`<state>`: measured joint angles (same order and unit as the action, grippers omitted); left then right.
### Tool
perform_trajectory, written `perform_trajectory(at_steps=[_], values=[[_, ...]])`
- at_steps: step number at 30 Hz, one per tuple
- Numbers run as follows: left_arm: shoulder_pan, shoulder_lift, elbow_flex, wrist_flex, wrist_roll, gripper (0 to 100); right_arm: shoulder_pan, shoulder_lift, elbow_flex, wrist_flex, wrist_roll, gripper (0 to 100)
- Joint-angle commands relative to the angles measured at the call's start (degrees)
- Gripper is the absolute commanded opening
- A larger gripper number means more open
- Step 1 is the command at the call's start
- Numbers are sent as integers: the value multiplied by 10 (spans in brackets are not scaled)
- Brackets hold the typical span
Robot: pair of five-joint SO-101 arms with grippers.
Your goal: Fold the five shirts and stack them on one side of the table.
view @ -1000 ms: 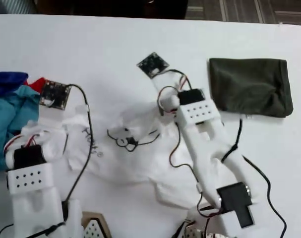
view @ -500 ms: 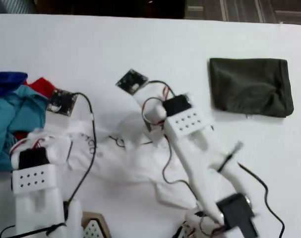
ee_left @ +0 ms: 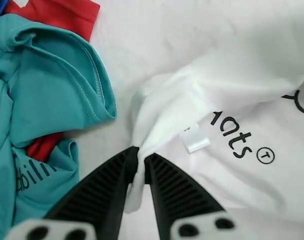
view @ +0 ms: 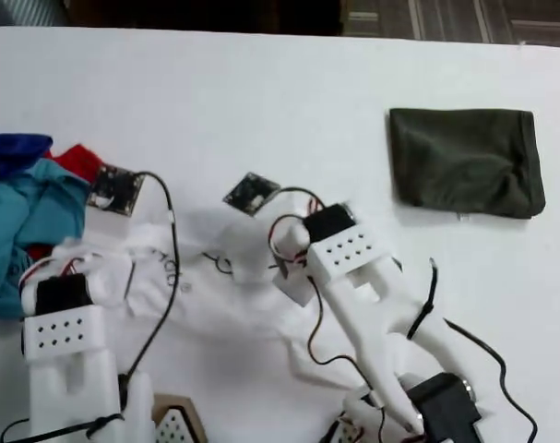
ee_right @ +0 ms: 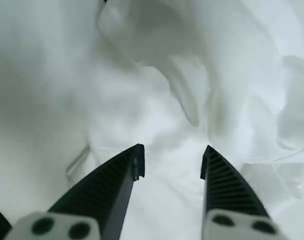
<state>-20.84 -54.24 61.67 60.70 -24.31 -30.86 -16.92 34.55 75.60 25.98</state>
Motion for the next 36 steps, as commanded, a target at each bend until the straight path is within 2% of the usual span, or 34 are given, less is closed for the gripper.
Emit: perform_trajectory(at_steps=[1, 8, 11, 18, 25, 30, 36], values=[[6, -1, -3, -15, -5, 25, -2, -24, -1, -35, -1, 190], [8, -1, -3, -16, -4, 25, -2, 13, -2, -92, -2, 190], [8, -1, -3, -16, -4, 25, -3, 55, -4, -112, -33, 190], [7, -1, -3, -16, -5, 25, -20, 89, -63, -115, -50, 187], [6, -1, -3, -16, -5, 25, 51, 95, -136, -115, -49, 190], [6, -1, -3, -16, -5, 25, 58, 89, -144, -72, -49, 193], [6, -1, -3, -20, -5, 25, -15, 89, -144, 7, -47, 231]])
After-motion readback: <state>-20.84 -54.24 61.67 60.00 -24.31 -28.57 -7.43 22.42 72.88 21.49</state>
